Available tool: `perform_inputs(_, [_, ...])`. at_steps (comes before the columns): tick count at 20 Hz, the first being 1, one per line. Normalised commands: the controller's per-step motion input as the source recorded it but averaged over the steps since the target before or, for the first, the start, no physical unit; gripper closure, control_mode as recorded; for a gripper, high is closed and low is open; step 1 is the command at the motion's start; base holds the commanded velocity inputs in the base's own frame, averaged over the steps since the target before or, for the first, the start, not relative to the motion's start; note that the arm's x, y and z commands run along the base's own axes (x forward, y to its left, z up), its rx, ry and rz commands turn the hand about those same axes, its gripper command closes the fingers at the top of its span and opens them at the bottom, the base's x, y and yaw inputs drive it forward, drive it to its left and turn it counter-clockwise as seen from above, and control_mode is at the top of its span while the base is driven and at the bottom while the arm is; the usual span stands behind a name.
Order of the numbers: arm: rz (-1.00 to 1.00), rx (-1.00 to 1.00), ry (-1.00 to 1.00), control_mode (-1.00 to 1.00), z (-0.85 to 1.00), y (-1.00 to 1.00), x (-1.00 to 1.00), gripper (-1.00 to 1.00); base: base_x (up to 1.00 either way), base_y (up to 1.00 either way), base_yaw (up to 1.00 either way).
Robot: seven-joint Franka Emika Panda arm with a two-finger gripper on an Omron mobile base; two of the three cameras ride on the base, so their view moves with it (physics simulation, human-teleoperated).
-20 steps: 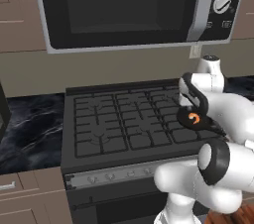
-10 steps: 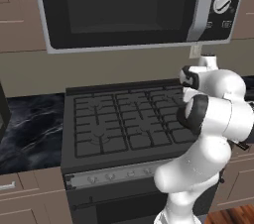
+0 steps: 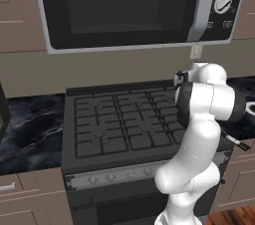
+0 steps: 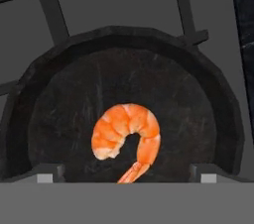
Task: Place the shrimp on the plate and place the corn on the same plate.
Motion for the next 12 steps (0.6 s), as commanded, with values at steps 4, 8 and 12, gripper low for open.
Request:
perform_inputs(4, [0.00,0.00,0.05,-1.00,-0.29,-0.23,0.03,-1.00,0.00,0.00,0.00])
perform_inputs(8, [0.00,0.01,0.05,-1.00,-0.28,-0.11,0.06,-1.00,0.00,0.00,0.00])
perform_inputs(12, [0.00,0.03,0.07,-1.00,-0.32,0.00,0.00,-1.00,0.00,0.00,0.00])
